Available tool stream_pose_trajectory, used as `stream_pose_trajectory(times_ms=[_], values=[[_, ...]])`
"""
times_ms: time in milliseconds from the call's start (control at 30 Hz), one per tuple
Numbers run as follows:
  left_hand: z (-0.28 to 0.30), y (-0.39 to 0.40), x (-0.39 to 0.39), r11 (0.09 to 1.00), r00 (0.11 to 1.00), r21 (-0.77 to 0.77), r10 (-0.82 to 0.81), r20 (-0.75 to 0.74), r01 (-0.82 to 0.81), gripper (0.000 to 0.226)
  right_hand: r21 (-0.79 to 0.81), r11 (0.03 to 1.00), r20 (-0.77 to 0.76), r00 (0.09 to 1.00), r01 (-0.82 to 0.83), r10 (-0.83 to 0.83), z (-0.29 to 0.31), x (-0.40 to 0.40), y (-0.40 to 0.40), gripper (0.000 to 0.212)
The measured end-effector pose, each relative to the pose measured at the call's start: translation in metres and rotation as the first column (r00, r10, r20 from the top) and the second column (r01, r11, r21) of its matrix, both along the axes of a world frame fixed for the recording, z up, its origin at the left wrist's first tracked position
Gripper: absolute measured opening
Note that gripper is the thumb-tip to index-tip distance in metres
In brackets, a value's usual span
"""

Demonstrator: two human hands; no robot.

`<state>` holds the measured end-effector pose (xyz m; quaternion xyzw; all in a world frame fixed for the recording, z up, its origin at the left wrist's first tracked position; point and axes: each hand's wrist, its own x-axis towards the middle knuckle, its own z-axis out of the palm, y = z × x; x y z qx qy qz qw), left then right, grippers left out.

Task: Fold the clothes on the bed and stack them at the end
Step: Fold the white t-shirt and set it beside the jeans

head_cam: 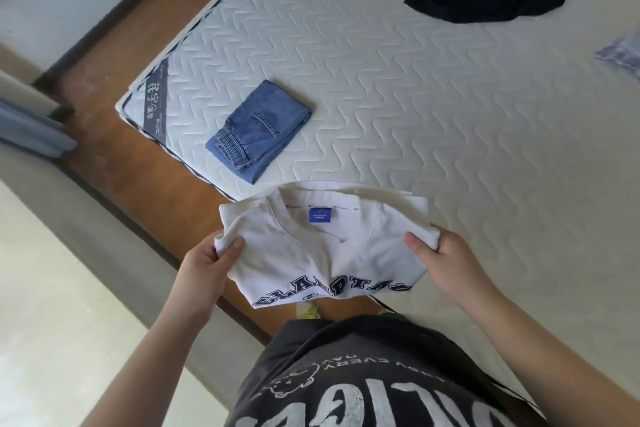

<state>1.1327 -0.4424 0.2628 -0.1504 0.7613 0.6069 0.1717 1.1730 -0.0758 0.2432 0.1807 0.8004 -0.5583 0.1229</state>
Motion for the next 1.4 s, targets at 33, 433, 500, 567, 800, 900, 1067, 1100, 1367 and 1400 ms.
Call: stream_pose_trajectory(times_ms=[33,433,500,567,800,900,1067,1100,1367,1400], values=[[0.0,-0.009,-0.002,1.0,1.0,0.004,0.005,-0.009,-0.005,0.039,-0.012,1.0,0.002,1.0,-0.011,0.011,-0.001,-0.004,-0.009,0.014],[-0.013,-0.132,-0.029,0.999,0.999,-0.002,0.035,-0.028,-0.035,0.014,0.038,0.999,0.001,1.0,0.019,-0.019,-0.001,-0.055,-0.146,0.017],[-0.009,-0.153,-0.032,0.998,0.998,0.02,0.064,0.0,-0.064,0.015,0.032,0.999,-0.024,1.0,0.0,0.001,0.006,-0.067,-0.17,0.01],[-0.003,-0.172,-0.035,0.995,0.995,0.033,0.098,0.01,-0.098,0.015,0.037,0.999,-0.044,0.999,-0.023,0.025,0.013,-0.079,-0.193,0.009],[0.023,-0.225,-0.04,0.979,0.979,-0.015,0.201,-0.024,-0.202,0.014,0.041,0.995,-0.047,0.995,-0.089,0.091,0.026,-0.136,-0.249,0.011],[0.035,-0.24,-0.053,0.971,0.973,-0.055,0.229,-0.043,-0.231,0.018,0.011,0.99,-0.06,0.988,-0.139,0.139,0.03,-0.168,-0.27,0.01],[0.046,-0.262,-0.083,0.922,0.925,-0.085,0.373,-0.069,-0.378,0.015,-0.024,0.969,-0.081,0.967,-0.245,0.242,0.03,-0.224,-0.306,0.01],[0.047,-0.265,-0.088,0.91,0.913,-0.081,0.402,-0.067,-0.407,0.015,-0.036,0.961,-0.078,0.96,-0.273,0.27,0.029,-0.236,-0.314,0.01],[0.054,-0.299,-0.1,0.81,0.81,-0.026,0.585,-0.029,-0.586,0.014,-0.052,0.847,-0.059,0.848,-0.53,0.527,0.047,-0.318,-0.385,0.012],[0.054,-0.305,-0.101,0.795,0.795,-0.024,0.605,-0.03,-0.606,0.014,-0.038,0.834,-0.063,0.834,-0.55,0.548,0.048,-0.326,-0.396,0.013]])
